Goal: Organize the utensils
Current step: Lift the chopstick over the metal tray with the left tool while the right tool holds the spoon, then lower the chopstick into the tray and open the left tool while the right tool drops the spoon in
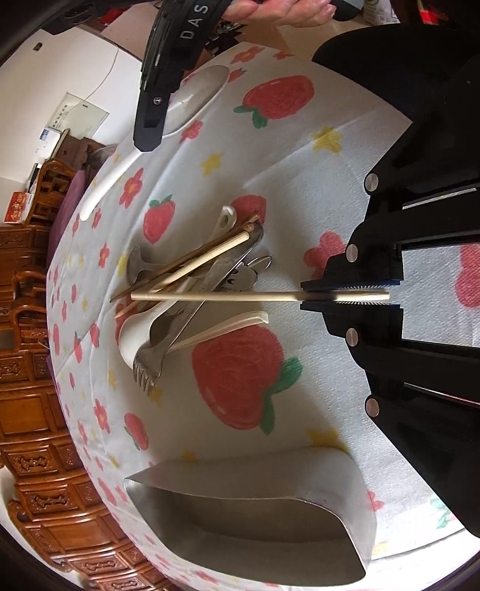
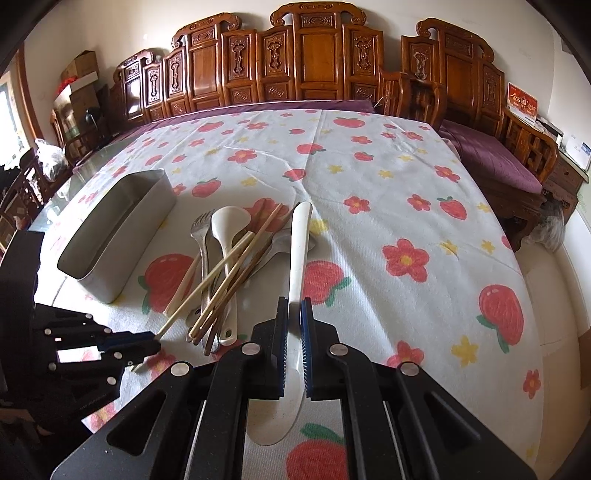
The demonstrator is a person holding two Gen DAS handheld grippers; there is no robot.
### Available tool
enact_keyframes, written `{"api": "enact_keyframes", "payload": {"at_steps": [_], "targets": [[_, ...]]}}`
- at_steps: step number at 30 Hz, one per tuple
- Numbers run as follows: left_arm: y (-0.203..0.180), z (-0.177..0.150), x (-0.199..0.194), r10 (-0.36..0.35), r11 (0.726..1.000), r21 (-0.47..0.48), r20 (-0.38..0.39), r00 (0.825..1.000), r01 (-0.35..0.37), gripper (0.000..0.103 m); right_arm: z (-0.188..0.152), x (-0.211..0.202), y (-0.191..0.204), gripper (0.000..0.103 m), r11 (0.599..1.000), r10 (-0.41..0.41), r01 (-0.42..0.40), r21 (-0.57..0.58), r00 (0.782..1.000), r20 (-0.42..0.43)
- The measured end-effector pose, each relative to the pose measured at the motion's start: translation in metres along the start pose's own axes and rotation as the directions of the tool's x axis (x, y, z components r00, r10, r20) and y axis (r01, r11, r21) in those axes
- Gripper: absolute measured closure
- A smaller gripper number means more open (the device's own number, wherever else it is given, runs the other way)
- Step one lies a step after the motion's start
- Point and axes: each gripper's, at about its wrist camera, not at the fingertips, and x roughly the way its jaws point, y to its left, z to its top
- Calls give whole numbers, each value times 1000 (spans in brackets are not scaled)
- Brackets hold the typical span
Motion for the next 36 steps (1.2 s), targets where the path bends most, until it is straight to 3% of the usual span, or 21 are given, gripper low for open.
{"api": "enact_keyframes", "payload": {"at_steps": [10,18,28,36], "targets": [[21,7,-56,30,999,-23,120,992,-28,99,8,1,20,95,1000,23,-23,-16,1000,9],[76,11,-96,100,991,-101,170,980,-83,99,29,4,62,95,995,83,-81,-53,996,25],[146,16,-83,139,979,-159,70,988,-126,99,46,11,115,95,983,150,-146,-114,989,21],[156,19,-66,112,983,-147,31,993,-107,99,53,20,132,95,978,171,-169,-118,985,4]]}}
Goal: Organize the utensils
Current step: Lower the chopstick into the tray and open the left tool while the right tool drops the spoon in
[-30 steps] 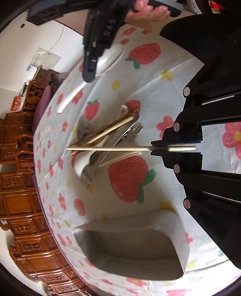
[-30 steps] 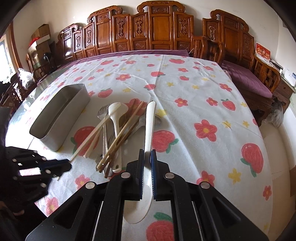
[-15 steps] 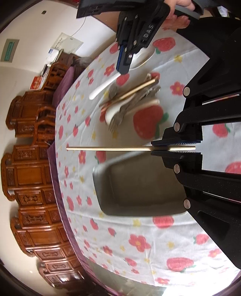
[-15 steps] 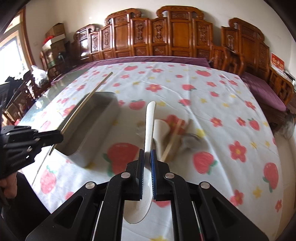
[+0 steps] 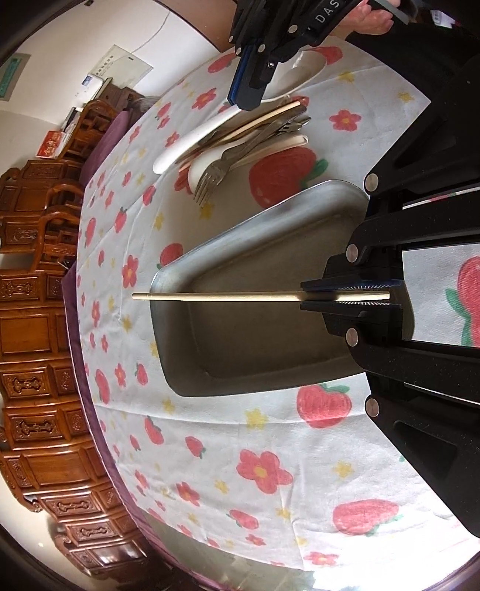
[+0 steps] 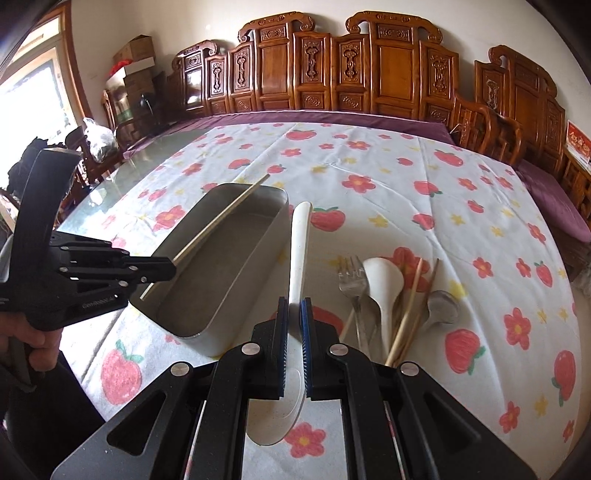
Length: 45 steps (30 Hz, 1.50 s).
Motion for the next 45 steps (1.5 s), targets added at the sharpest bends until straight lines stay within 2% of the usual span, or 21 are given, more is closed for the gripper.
{"api": "enact_keyframes", "payload": {"at_steps": [3,5,11,15,19,25,32,36,41,45], "targets": [[2,1,-2,-4,1000,-4,21,1000,4,98,5,1,3,95,1000,3,-3,1,1000,1],[6,0,-6,-13,1000,-10,48,999,13,92,8,1,6,95,1000,6,-6,-2,1000,3],[24,-2,-25,1,999,-42,139,990,5,90,20,12,20,95,1000,9,-10,-19,1000,-10],[41,-1,-44,58,997,-59,226,972,-46,83,31,29,35,95,999,27,-27,-23,999,-24],[64,0,-59,97,993,-90,282,955,-74,83,41,51,54,95,998,42,-44,-36,998,-44],[96,1,-65,102,986,-160,300,948,-56,83,52,85,78,95,998,56,-59,-32,995,-80],[105,-1,-67,113,980,-192,308,945,-55,83,55,106,84,94,998,50,-52,-23,993,-108],[100,-2,-68,104,982,-182,313,944,-48,83,54,94,73,93,999,47,-49,-18,995,-87],[75,-3,-71,79,989,-143,330,940,-33,83,43,45,46,93,1000,22,-21,5,1000,-16],[48,-1,-71,26,996,-93,334,942,5,83,21,5,13,94,998,-63,63,23,998,3]]}}
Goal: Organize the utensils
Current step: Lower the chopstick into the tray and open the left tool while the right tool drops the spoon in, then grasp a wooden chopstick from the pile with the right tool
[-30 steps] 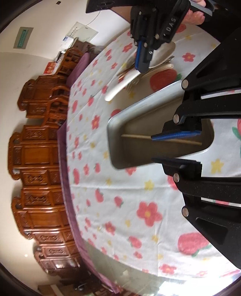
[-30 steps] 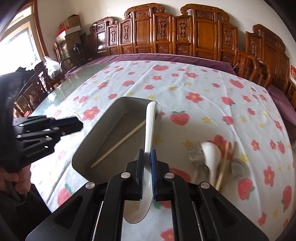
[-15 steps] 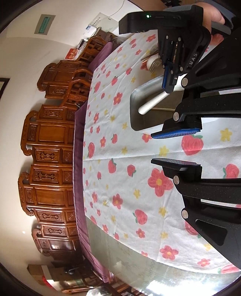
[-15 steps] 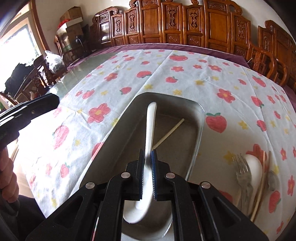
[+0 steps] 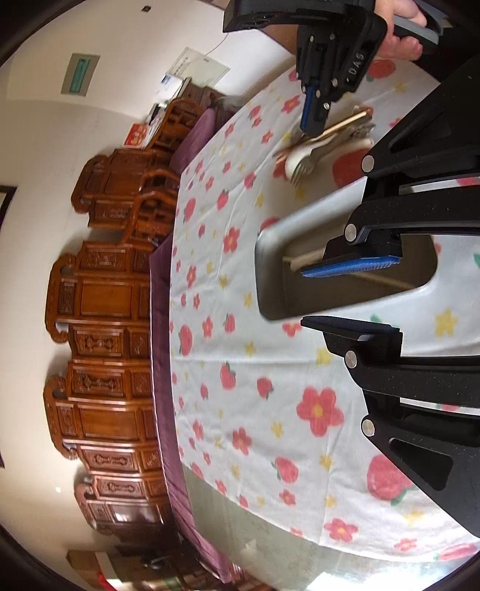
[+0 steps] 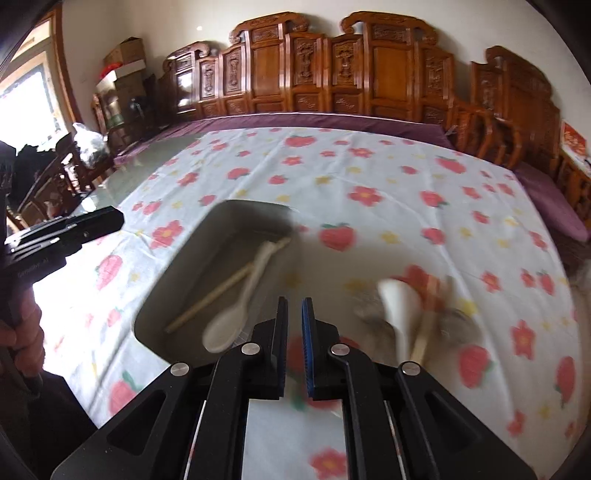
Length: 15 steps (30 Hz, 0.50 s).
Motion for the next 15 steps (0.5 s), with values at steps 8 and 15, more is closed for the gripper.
{"api": "enact_keyframes", "payload": {"at_steps": [8,15], "targets": [[-59,-6,1,-58,996,66,13,998,57,83,-47,-31,-74,79,985,-155,158,73,987,-43],[-96,-20,11,-104,987,126,-9,995,104,83,-65,-20,-100,79,975,-169,179,128,982,-89]]}}
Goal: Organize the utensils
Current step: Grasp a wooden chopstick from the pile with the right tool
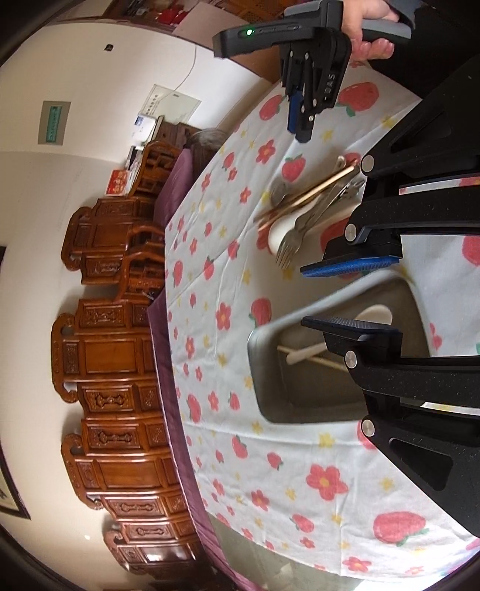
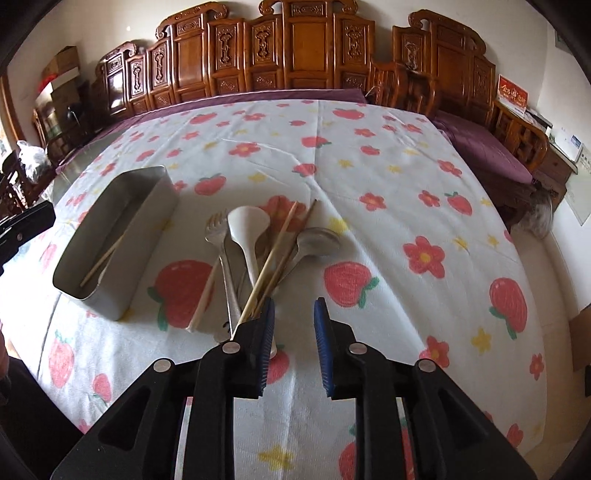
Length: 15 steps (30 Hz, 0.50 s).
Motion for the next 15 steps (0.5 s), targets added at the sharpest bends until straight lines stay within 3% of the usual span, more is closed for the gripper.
{"api": "enact_keyframes", "payload": {"at_steps": [7,11,15], "targets": [[-16,-8,17,-31,999,17,-47,998,31,82,8,40,2,79,999,39,-38,27,998,-55],[-18,-9,19,-47,999,3,-42,998,47,74,16,62,2,79,997,66,-63,47,996,-67],[-23,-10,24,-47,999,16,-50,998,48,74,16,75,5,83,996,77,-73,57,994,-77]]}}
